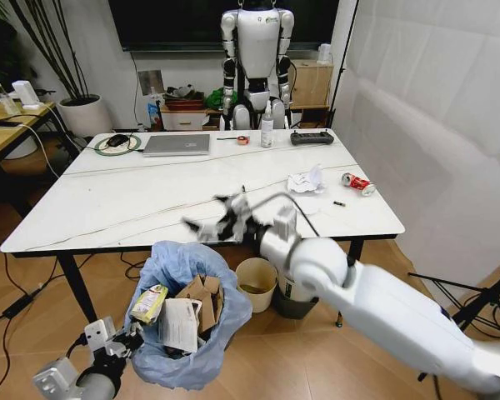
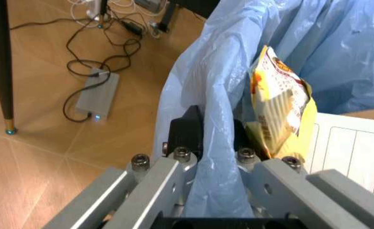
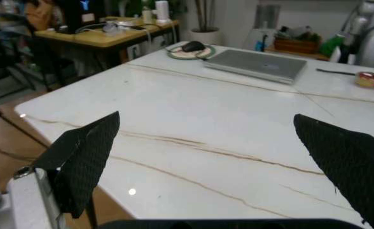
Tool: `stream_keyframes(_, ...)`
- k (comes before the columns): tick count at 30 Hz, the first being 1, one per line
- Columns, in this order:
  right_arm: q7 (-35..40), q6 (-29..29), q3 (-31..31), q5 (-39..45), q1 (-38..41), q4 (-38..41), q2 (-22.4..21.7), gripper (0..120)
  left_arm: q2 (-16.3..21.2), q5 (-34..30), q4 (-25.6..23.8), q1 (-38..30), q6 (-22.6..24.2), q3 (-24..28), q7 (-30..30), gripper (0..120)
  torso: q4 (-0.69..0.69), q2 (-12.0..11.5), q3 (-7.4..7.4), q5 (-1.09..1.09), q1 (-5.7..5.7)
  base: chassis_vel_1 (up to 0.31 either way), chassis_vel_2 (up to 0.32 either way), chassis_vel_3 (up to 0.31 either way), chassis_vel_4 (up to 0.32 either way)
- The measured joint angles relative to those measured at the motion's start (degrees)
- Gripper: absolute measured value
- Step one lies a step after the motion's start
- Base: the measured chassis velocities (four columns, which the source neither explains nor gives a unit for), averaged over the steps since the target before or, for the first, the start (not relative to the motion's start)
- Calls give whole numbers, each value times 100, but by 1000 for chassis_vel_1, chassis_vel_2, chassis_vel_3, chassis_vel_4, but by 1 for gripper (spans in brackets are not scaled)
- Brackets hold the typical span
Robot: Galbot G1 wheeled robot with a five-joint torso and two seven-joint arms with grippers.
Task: Pick up the trash bin and place the trash from the table into it.
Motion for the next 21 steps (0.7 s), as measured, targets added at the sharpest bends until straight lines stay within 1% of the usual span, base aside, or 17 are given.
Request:
stream_keyframes(2,-5,-219,339,-241,78,-710,502,100,-2,4,-17,27,-6,-49,1,1,2,0,0,-1,0,0,0,0,0)
stream_keyframes(4,-125,-341,581,-427,153,-1181,743,100,-6,13,-31,52,-12,-72,1,1,2,0,0,-1,-1,0,0,0,0)
stream_keyframes(5,-125,-341,581,-427,153,-1181,743,100,-6,13,-31,52,-12,-72,1,1,2,0,0,-1,-1,0,0,0,0)
stream_keyframes(6,-174,-356,643,-498,186,-1351,812,100,-7,16,-35,58,-14,-78,1,1,1,0,0,-2,-1,0,0,0,0)
stream_keyframes(7,-350,-322,769,-814,294,-1819,967,100,-16,24,-47,71,-18,-91,2,1,0,0,0,-1,0,0,0,0,0)
stream_keyframes(10,-637,-214,935,-1237,512,-2507,1210,99,-29,32,-90,99,-21,-106,4,1,0,0,0,1,0,0,0,0,0)
stream_keyframes(11,-691,-201,968,-1332,564,-2672,1265,97,-30,33,-101,109,-21,-112,4,1,-1,0,0,-2,0,0,0,0,0)
stream_keyframes(12,-691,-201,968,-1332,564,-2672,1265,97,-30,33,-101,109,-21,-112,4,1,-1,0,0,-2,0,0,0,0,0)
stream_keyframes(14,-777,-181,1024,-1556,668,-3061,1397,94,-33,37,-128,129,-24,-132,5,1,0,0,0,1,0,0,0,0,0)
stream_keyframes(19,-889,-172,1074,-2029,871,-3919,1676,100,-78,65,-153,148,-33,-135,7,1,-1,0,0,0,-1,0,0,0,0)
stream_keyframes(20,-889,-172,1074,-2029,871,-3919,1676,100,-78,65,-153,148,-33,-135,7,1,-1,0,0,0,-1,0,0,0,0)
stream_keyframes(21,-899,-162,1089,-2101,912,-4088,1751,100,-91,77,-153,147,-35,-127,9,1,-1,0,0,0,-2,0,0,0,0)
